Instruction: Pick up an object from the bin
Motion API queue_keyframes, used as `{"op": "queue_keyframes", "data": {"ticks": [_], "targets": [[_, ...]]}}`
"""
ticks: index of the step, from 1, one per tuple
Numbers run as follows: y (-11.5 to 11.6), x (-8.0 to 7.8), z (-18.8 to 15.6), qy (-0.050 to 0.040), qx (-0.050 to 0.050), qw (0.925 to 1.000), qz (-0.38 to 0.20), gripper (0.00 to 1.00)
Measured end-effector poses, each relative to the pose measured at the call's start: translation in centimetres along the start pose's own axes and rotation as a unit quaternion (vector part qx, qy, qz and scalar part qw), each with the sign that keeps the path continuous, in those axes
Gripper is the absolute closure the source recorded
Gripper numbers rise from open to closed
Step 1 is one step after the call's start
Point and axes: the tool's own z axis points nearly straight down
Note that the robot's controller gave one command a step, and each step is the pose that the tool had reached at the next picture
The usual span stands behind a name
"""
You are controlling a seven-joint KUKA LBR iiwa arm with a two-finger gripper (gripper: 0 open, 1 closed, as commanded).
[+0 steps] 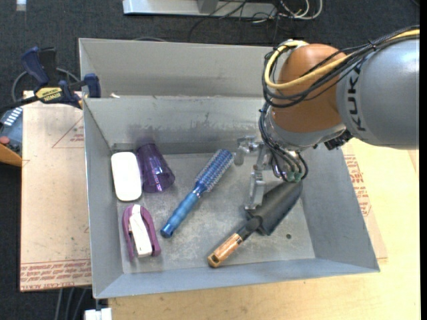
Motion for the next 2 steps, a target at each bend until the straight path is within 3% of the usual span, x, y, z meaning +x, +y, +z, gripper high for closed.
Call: {"op": "queue_keyframes", "data": {"ticks": [1, 2], "targets": [[0.0, 0.0, 0.0, 0.0, 0.0, 1.0, 0.0, 0.0], [-5.6, 1.6, 6.5, -0.0019, -0.001, 0.9972, 0.075, 0.0]]}}
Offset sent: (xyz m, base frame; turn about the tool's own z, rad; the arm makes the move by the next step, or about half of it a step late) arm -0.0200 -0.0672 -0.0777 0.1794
